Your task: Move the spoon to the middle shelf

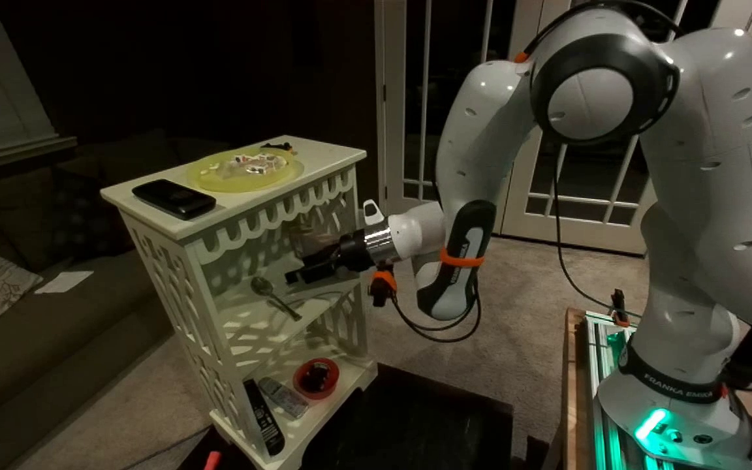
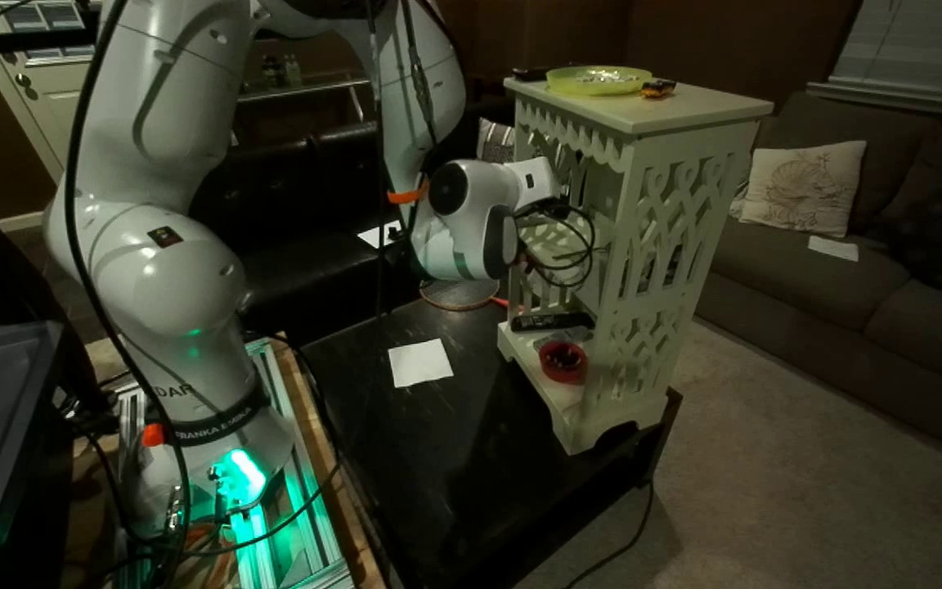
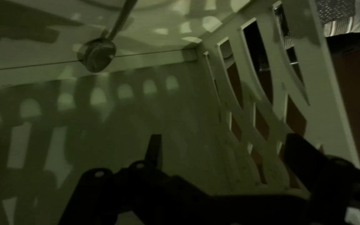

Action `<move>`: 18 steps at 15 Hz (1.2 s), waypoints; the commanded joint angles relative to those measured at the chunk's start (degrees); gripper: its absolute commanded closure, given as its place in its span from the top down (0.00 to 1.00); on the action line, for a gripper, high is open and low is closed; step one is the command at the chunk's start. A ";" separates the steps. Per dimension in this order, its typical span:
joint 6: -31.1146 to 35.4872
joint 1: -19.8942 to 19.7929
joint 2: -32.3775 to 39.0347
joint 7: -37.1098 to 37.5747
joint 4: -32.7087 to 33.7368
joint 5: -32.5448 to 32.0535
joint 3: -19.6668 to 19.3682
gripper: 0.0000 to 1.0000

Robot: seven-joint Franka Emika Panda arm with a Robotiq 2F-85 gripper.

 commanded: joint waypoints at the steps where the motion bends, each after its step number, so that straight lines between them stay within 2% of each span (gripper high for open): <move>1: -2.62 -13.32 -12.95 -9.27 -10.97 -3.07 13.37 1.00; 2: -4.06 -7.87 -16.28 -4.76 -13.44 -4.92 6.30 1.00; 3: -6.63 -9.04 -19.18 -5.10 -14.82 -5.14 6.43 1.00; 5: -15.48 -7.17 -25.10 -6.98 -16.73 -3.32 2.87 1.00; 7: -23.81 -5.05 -31.42 -11.97 -19.88 -1.82 -0.86 1.00; 9: -32.40 -4.70 -36.89 -18.35 -21.40 0.06 -2.18 1.00; 10: -36.81 -13.69 -39.36 -23.36 -21.63 3.47 6.94 1.00; 14: -54.69 -20.64 -47.75 -34.36 -21.19 8.12 13.01 1.00; 15: -59.20 -24.78 -49.63 -33.45 -21.08 5.46 16.90 1.00; 16: -63.89 -27.32 -51.82 -33.19 -21.01 3.85 19.63 1.00; 18: -73.06 -28.00 -55.72 -34.20 -21.11 3.95 22.48 1.00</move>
